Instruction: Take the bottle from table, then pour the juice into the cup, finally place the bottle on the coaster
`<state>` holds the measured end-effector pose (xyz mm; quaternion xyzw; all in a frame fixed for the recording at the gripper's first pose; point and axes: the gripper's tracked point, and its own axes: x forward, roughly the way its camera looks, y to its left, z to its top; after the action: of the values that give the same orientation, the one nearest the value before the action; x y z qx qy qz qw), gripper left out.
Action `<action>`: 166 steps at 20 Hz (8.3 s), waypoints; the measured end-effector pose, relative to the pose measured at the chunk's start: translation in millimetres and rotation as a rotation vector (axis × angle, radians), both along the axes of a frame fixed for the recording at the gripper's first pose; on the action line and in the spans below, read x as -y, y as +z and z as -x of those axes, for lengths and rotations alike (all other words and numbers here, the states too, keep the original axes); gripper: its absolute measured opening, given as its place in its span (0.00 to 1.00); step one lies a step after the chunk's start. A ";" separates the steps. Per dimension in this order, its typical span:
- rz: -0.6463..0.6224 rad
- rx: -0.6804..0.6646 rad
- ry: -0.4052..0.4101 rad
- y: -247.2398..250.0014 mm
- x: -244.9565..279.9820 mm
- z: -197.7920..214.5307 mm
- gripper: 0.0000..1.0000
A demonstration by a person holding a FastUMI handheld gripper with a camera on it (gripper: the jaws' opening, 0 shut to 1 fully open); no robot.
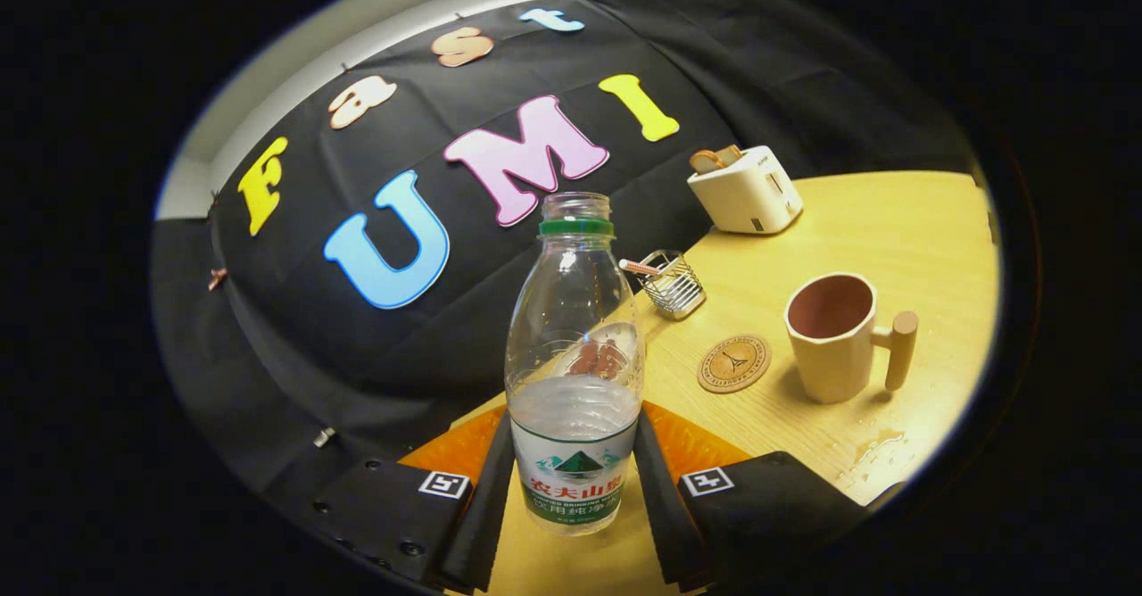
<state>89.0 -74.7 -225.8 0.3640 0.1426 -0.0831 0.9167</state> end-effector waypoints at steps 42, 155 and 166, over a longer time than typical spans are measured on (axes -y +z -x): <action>-0.905 0.033 -0.356 -40.7 45.2 -26.9 0.71; 0.822 -0.115 -0.253 -12.8 135.0 -128.8 0.72; 0.873 -0.187 -0.243 -68.4 141.0 -142.4 0.72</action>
<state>231.5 -215.7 -294.3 -0.0508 0.1324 -0.2747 0.9510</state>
